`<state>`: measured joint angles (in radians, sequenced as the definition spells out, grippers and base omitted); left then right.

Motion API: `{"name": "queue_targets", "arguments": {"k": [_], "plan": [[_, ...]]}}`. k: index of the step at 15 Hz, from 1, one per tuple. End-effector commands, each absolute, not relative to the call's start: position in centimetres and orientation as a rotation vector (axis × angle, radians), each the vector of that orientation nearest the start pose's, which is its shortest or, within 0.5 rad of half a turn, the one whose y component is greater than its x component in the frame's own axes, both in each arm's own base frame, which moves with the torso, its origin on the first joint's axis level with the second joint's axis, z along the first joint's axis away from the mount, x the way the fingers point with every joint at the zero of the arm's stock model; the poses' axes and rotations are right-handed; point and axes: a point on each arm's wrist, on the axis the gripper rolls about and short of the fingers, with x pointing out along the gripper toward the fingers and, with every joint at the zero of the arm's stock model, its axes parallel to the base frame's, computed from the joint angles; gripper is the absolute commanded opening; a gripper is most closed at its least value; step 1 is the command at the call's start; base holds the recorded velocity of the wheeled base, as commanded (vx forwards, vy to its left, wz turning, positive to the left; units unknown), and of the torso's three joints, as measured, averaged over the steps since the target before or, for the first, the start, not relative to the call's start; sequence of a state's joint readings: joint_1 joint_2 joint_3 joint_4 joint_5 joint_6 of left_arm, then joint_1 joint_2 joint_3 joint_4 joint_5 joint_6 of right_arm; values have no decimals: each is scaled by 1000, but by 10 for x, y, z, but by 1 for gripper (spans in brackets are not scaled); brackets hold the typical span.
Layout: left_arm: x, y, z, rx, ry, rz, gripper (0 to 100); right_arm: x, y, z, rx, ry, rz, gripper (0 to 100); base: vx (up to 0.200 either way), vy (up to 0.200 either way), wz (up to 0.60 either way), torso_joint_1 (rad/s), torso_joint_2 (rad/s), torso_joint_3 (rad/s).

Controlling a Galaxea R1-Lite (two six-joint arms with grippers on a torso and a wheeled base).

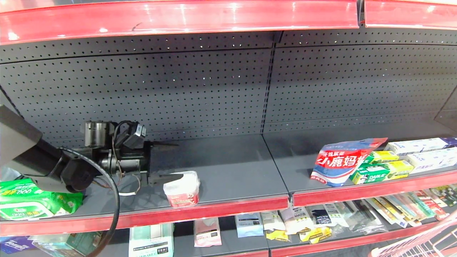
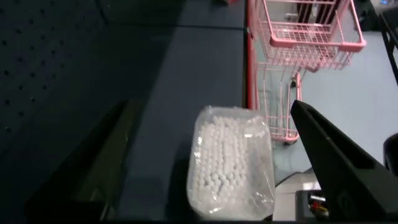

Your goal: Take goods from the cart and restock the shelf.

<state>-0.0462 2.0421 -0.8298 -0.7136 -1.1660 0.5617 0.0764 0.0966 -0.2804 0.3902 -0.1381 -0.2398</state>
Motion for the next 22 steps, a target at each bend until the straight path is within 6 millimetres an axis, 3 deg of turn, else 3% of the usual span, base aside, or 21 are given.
{"name": "queue_targets", "arguments": {"k": [1, 4, 6, 8, 9, 13, 14, 16, 18, 21, 22], "plan": [[348, -36, 107, 194, 87, -1169, 100, -40, -6, 113, -262, 217, -34, 0, 0, 0, 0, 0, 0, 0], [360, -47, 121, 103, 75, -794, 100, -40, -6, 114, -260, 213, -31, 0, 0, 0, 0, 0, 0, 0], [365, -59, 129, 48, 43, -365, 100, -40, -6, 114, -259, 208, -27, 0, 0, 0, 0, 0, 0, 0], [354, -55, 136, 53, 54, -27, 100, -39, -6, 118, -259, 200, -36, 0, 0, 0, 0, 0, 0, 0], [341, -53, 134, 47, 80, -29, 100, -38, -6, 126, -258, 191, -42, 0, 0, 0, 0, 0, 0, 0], [253, -40, 141, 37, 174, -99, 100, -17, -4, 161, -261, 256, -39, 0, 0, 0, 0, 0, 0, 0], [236, -34, 142, 34, 181, -123, 100, -14, -4, 163, -259, 261, -29, 0, 0, 0, 0, 0, 0, 0], [179, -18, 143, 25, 204, -177, 100, -2, -2, 166, -256, 310, 46, 0, 0, 0, 0, 0, 0, 0], [145, -14, 147, 22, 217, -194, 100, 4, 0, 172, -248, 322, 99, 0, 0, 0, 0, 0, 0, 0], [75, -9, 149, 40, 306, -232, 100, 10, 2, 177, -237, 337, 176, 0, 0, 0, 0, 0, 0, 0], [63, -8, 150, 43, 317, -234, 100, 10, 2, 178, -237, 337, 189, 0, 0, 0, 0, 0, 0, 0]]}}
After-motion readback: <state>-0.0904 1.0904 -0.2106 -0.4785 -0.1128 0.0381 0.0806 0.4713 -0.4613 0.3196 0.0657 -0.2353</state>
